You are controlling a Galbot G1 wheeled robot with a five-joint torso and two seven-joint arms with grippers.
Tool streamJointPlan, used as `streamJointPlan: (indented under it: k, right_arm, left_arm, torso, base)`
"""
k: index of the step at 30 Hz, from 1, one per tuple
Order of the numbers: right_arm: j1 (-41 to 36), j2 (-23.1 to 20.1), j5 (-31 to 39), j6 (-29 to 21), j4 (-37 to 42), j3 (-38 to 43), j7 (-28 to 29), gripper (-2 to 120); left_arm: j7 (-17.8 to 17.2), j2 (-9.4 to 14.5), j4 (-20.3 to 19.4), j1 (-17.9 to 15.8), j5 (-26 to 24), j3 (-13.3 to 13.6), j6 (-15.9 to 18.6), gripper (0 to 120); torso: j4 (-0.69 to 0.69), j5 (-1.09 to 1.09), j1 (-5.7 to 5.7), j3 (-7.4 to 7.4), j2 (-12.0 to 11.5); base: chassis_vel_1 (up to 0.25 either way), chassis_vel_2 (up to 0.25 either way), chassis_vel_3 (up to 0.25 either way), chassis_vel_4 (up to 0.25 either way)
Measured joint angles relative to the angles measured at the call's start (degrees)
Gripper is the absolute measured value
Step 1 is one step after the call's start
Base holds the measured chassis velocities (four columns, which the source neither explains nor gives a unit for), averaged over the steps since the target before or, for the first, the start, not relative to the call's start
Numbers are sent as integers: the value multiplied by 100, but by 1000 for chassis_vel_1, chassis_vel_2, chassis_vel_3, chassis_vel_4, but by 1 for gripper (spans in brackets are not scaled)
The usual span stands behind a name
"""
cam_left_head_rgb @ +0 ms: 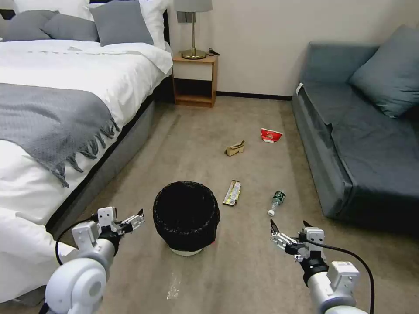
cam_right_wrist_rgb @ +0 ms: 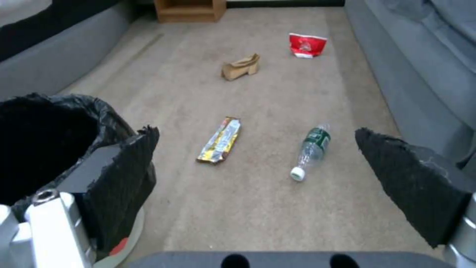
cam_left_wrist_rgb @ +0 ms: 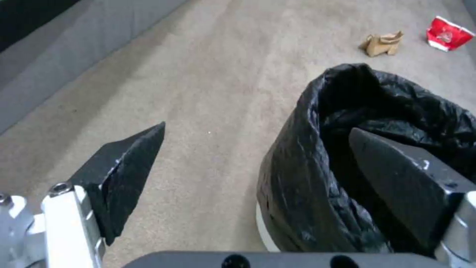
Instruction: Pick up the trash bin, then pick up the garbage on the floor and place it into the trash bin.
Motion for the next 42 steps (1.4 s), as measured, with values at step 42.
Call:
streamJointPlan:
  k: [42]
  right_arm:
    - [124,45,77,-8,28,10,-75,100]
  left_arm:
    - [-6,99,2072,-1917,-1364,908,183,98]
  torso:
    - [0,0,0,0,0]
  base:
    - [0,0,0,0]
